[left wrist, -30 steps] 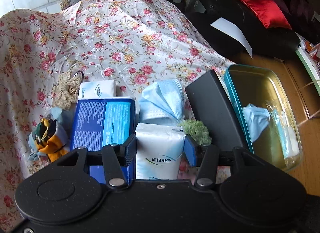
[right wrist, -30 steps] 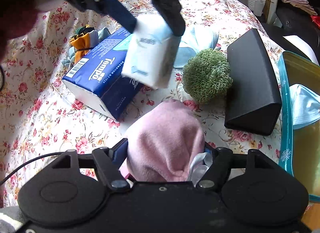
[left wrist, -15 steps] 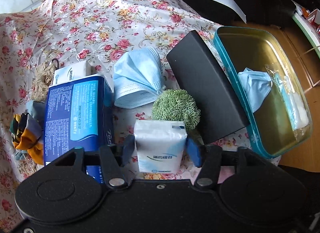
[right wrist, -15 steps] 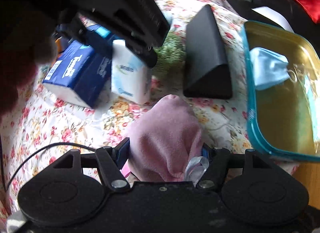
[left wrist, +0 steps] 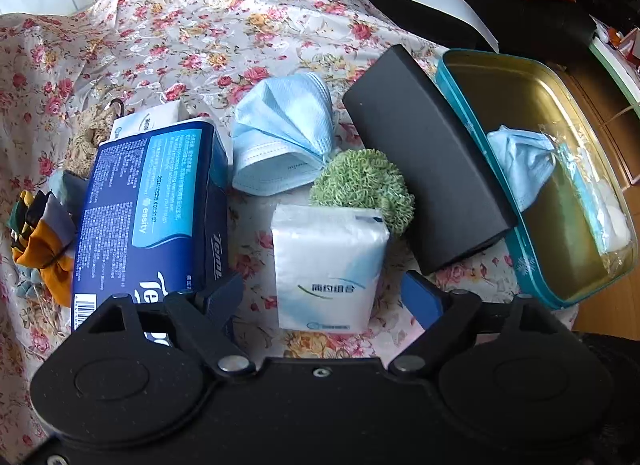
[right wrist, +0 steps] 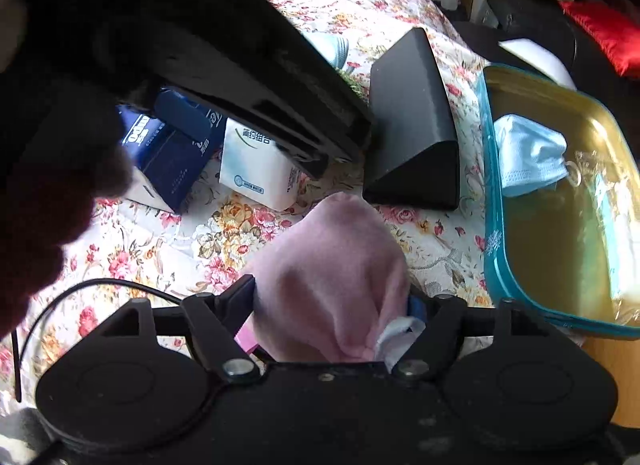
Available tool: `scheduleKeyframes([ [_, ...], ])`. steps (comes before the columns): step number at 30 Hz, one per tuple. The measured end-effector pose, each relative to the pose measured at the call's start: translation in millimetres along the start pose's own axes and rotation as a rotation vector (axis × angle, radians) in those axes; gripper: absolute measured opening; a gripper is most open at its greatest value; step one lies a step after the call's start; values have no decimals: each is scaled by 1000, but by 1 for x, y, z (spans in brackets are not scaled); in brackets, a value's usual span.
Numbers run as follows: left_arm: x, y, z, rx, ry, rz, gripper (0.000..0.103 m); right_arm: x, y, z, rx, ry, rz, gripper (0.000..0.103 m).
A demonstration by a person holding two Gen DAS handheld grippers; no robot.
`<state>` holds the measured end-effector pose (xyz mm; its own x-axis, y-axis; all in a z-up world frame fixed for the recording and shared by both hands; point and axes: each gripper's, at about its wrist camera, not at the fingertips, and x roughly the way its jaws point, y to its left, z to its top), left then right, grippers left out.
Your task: Organize soft objects
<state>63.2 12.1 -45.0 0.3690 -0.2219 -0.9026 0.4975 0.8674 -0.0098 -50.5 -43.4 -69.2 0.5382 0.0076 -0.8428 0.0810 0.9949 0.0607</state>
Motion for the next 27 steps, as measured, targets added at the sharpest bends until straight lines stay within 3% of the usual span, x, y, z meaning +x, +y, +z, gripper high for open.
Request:
scheduleKeyframes([
  [4,0,-1,2,-5,-37,33,95,-1,-1,0,-3,0,0,82],
  [8,7,1,3,-8,-12,19,92,1,-4,2,14,3,0,84],
  [11,12,0,1,-10,24,-8,87,2,-5,2,11,5,12,82],
  [14,16,-2,-1,-3,49,-13,74,2,-7,3,11,13,34,72],
  [16,17,-1,-2,-7,61,-25,53,2,-9,5,24,17,51,68],
  [17,17,-1,-2,-11,68,-25,50,2,-11,5,33,20,62,68],
  [27,-26,7,0,-38,-4,-30,50,-21,-8,4,11,-82,171,66],
])
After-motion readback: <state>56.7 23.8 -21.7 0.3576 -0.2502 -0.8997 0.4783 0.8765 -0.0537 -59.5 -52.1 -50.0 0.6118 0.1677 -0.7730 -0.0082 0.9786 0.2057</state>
